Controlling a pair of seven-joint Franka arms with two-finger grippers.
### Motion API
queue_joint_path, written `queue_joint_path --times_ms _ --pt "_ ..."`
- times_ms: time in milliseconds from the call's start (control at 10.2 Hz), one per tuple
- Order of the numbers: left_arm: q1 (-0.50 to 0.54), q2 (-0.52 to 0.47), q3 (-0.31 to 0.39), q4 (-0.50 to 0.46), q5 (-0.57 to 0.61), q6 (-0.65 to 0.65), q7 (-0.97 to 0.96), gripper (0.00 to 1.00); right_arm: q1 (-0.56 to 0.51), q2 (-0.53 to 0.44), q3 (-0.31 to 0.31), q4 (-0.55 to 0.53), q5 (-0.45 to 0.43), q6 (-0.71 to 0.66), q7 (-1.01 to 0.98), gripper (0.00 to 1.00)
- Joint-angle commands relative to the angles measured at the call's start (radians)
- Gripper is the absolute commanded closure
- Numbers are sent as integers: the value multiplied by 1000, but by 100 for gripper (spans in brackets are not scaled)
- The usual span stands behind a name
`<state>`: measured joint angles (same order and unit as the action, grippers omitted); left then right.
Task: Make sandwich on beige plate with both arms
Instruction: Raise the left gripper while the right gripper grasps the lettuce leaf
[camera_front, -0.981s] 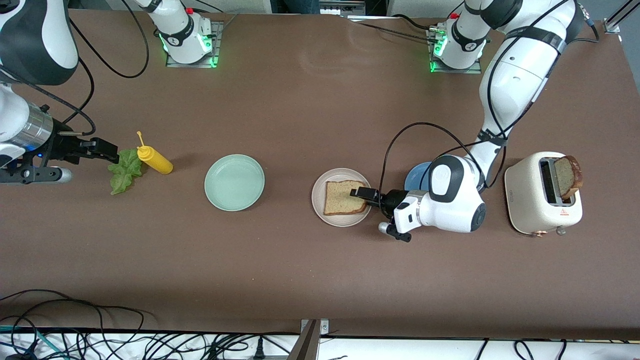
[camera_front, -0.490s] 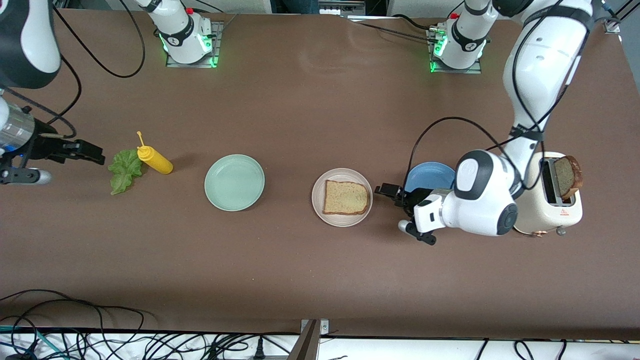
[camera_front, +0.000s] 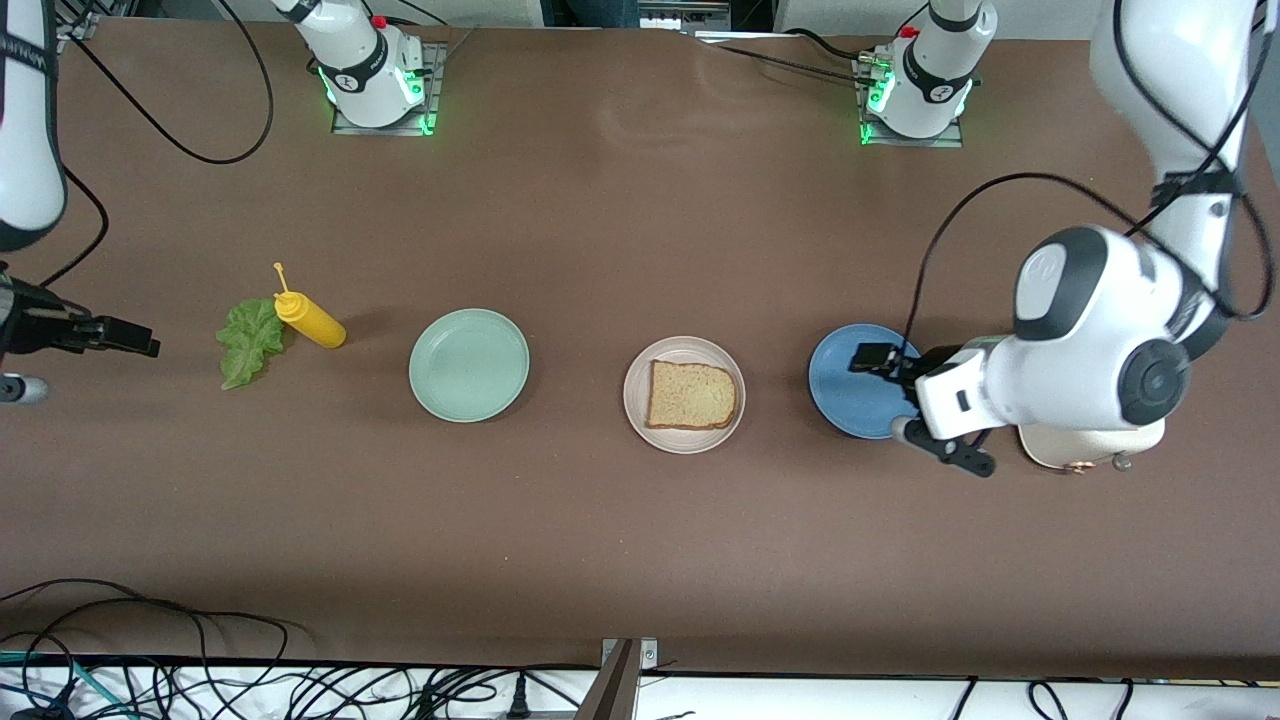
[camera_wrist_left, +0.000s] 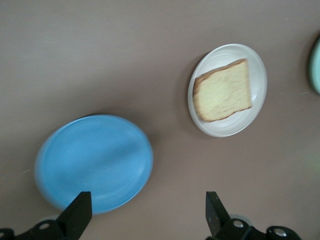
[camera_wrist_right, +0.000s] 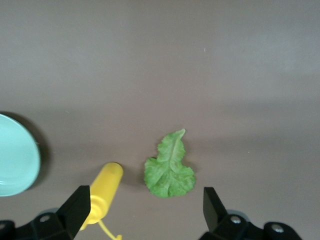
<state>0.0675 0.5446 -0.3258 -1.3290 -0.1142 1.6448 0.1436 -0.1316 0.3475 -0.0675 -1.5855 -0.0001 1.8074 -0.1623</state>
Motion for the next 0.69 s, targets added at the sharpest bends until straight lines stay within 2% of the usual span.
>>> queue_joint_path --times_ms 0,196,392,588 --pt "17 -116 10 -24 99 -45 -44 0 -26 108 8 -7 -1 10 -19 0" --pt "17 -217 13 -24 192 -109 -55 0 -42 174 6 -7 -14 12 -19 0" --pt "15 -294 4 -23 199 -187 -134 0 -43 226 6 -30 -43 12 1 0" --pt "21 -308 14 -27 148 -175 -131 0 -40 237 6 -111 -47 70 46 0"
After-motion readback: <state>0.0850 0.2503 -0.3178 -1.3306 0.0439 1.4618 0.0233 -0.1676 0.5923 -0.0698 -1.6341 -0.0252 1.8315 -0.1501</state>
